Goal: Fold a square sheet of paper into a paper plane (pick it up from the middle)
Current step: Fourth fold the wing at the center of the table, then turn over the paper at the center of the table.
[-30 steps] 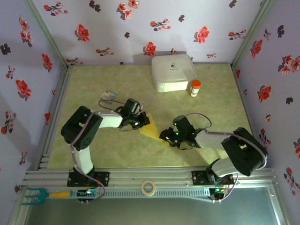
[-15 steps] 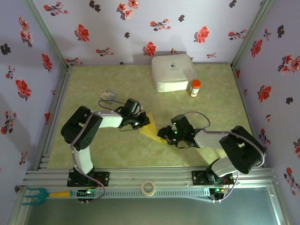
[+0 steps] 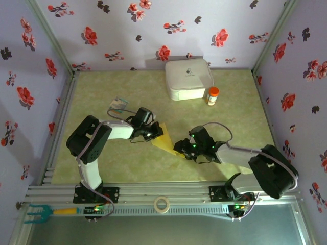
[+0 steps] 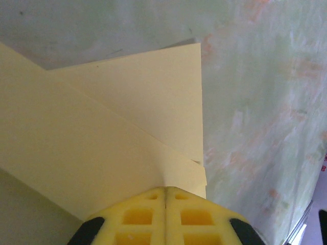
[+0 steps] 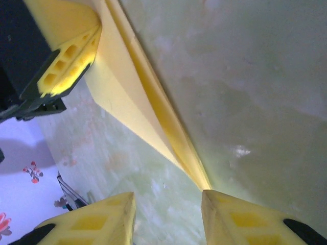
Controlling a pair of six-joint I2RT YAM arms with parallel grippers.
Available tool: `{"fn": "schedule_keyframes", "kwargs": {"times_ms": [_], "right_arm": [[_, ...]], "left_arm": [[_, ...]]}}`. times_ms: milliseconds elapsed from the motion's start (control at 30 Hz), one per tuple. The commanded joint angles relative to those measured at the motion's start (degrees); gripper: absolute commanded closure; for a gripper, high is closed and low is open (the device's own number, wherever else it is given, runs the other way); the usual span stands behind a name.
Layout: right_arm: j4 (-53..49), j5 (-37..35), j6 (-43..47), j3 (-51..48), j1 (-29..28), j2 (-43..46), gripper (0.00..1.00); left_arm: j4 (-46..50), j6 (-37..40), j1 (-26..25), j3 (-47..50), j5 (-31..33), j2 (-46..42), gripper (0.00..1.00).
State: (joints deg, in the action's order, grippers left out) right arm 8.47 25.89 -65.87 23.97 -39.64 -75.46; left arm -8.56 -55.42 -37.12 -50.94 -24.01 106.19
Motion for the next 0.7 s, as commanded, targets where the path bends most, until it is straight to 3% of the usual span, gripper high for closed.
{"fn": "schedule_keyframes", "kwargs": {"times_ms": [0,300,667], "right_arm": [[-5.67,-0.35,1.65,0.76,-0.44,0.29,0.6],[7.5,3.04,-2.61,0.7,-0.97,-7.26,0.64],[11.3,0.05,-3.08,-0.17,-0.88,-7.12,0.63]], "left_arm": [[1.48,-0.74,-0.23,0.67,-0.1,-0.08,1.0],[1.61,-0.78,-0.23,0.59,-0.16,-0.07,1.0],[1.79,-0.75,-0.27,0.48,-0.15,-0.24,1.0]]}}
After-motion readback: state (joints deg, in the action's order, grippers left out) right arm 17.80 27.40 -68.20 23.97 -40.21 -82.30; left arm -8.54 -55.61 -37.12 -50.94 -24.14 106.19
